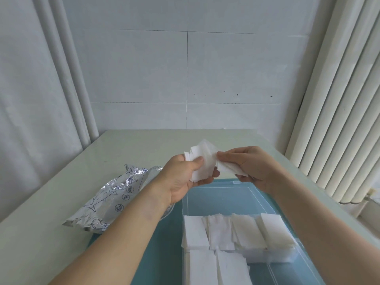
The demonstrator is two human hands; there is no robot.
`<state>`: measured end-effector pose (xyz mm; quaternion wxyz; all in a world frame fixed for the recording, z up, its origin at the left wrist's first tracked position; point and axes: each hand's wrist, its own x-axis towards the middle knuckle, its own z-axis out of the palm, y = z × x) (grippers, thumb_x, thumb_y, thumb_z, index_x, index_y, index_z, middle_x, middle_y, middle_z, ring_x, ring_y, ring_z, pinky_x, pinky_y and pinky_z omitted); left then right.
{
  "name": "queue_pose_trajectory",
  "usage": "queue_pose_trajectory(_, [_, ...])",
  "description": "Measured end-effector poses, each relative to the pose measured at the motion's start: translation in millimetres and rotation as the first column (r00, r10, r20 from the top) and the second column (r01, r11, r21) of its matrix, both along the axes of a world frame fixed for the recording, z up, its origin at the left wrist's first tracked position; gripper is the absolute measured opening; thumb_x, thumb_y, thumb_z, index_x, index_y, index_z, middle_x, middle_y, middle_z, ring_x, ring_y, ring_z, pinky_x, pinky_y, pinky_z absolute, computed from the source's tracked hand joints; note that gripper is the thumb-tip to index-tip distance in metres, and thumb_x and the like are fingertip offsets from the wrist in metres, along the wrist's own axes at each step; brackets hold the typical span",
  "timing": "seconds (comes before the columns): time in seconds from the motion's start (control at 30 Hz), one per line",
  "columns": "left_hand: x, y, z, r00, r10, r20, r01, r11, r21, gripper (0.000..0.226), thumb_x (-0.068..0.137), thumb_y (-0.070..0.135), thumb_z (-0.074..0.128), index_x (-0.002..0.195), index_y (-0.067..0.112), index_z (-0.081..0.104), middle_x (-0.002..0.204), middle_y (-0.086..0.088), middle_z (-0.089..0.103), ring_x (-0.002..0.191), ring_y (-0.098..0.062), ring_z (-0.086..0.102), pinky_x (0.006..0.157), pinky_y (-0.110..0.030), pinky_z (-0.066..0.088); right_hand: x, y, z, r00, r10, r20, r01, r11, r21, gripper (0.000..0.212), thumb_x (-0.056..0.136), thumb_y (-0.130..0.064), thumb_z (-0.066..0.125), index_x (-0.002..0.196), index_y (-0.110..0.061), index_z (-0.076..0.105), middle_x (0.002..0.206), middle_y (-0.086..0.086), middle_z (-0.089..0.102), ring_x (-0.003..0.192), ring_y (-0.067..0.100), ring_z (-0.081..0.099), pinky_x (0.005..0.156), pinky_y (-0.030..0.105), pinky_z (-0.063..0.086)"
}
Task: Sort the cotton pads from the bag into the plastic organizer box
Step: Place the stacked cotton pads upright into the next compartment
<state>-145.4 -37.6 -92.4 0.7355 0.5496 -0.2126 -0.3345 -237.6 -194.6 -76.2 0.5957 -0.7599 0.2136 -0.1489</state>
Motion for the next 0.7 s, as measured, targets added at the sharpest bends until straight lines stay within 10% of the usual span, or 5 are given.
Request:
queue_pose_trajectory(0.47, [-2.1,6.2,5.5,0.986,-0.164,-0.024,0.165,0.985,0.06,0.032,0.081,0.028,0.071,0.106,0.01,0.068,0.086,-0.008,0.072,0.067,-0.022,0.069,0.049,-0.022,0.048,-7.1,1.6,10.8,0.994,0.11,0.029,-0.103,0.978,-0.179,0.008,0.081,-0.018,0.083,0.084,-0.012,0.079,0.077,0.006,0.075,0.065,0.015,0.062,0.061,0.027,0.046])
queue_pose_trajectory(0.7, [-1.7,-3.0,-7.6,1.0,0.018,0.015,-0.02,0.987,0.158,0.032,0.077,0.03,0.079,0.1,0.01,0.071,0.075,-0.004,0.068,0.052,-0.02,0.059,0.047,-0.024,0.042,-8.2,15.4,15.0,0.994,0.104,-0.029,-0.107,0.923,-0.37,0.005,0.078,-0.023,0.081,0.073,-0.025,0.081,0.075,-0.001,0.075,0.065,0.007,0.062,0.066,0.023,0.051])
